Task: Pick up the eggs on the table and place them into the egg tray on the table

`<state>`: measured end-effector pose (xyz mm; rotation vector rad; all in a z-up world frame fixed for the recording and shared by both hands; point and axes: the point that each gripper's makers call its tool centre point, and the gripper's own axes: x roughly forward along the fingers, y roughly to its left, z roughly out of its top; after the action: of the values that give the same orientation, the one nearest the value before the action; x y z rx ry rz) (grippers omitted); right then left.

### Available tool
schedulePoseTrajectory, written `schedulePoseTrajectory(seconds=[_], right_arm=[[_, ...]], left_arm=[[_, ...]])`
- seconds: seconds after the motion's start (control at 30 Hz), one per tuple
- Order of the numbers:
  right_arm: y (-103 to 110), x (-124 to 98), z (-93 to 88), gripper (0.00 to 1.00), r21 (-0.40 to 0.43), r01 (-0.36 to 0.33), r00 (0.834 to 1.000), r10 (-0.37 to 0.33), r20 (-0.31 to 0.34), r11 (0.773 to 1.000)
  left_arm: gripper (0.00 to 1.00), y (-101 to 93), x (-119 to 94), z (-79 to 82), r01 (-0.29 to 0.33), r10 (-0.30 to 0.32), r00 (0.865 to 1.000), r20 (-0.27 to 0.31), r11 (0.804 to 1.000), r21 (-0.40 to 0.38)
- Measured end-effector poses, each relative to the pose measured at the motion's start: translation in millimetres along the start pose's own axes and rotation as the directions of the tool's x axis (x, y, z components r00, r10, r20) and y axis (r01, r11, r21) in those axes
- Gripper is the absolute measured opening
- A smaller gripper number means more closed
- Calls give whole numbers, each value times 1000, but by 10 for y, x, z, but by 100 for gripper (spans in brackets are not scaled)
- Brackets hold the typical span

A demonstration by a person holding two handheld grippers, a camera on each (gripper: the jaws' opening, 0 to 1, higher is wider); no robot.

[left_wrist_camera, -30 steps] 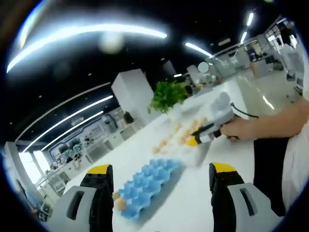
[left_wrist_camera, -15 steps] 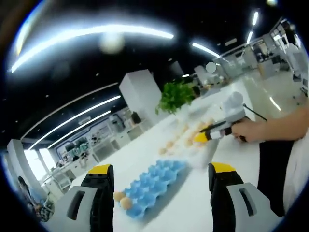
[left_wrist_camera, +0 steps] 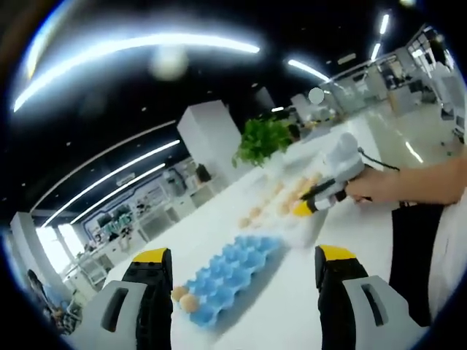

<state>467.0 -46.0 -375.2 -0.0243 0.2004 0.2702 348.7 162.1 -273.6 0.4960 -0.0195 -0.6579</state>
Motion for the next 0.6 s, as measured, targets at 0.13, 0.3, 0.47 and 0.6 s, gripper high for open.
schedulePoseTrajectory(seconds=[0.13, 0.3, 0.47, 0.6], right_arm=[[-3, -19, 8, 26, 8, 5, 999, -5, 40, 1000], [70, -71, 307, 26, 35, -27, 989, 22, 149, 999], [228, 34, 345, 27, 4, -57, 988, 55, 143, 998], [229, 67, 326, 27, 1, -50, 985, 50, 162, 999]], left_arm=[[82, -31, -8, 16, 10, -10, 1000, 6, 1000, 4], [82, -5, -12, 2, 4, -4, 1000, 5, 1000, 2], [82, -1, -16, -18, 6, -6, 1000, 1, 1000, 2], [82, 12, -43, -5, 6, -6, 1000, 9, 1000, 1]])
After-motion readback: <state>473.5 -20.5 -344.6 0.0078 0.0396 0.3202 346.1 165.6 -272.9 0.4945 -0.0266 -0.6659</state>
